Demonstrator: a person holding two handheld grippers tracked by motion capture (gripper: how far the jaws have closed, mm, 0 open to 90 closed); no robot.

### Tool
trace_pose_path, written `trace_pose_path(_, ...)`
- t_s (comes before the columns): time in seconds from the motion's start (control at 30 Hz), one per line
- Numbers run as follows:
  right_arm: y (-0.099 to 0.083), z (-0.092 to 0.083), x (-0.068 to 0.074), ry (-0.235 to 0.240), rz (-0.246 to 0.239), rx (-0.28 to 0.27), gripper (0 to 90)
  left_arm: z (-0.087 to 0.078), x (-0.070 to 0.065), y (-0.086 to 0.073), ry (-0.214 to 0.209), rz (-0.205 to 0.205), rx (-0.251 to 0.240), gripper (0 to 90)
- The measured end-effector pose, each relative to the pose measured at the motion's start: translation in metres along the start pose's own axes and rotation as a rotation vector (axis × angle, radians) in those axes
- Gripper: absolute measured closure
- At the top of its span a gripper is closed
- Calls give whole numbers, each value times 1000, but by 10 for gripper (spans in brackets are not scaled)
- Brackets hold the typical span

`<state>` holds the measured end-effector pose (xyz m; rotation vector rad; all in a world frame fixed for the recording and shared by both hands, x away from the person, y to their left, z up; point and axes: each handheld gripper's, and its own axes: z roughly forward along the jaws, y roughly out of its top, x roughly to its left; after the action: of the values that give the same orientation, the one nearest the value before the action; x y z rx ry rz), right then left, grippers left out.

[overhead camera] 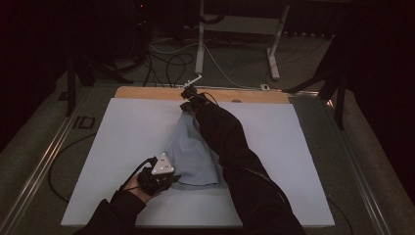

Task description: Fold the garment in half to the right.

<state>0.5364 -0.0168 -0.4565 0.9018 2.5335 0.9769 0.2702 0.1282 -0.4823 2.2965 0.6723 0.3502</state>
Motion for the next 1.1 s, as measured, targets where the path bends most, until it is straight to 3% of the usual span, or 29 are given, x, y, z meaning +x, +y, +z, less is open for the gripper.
trace_pose_path(0.77,-13,-46,-25,-12,43,-61,846,9,-14,44,-42,121,17,866)
trace_pose_path(1.1,-21,-65,-37,-32,55,-89,846,15,-20,58,-57,152,13,866)
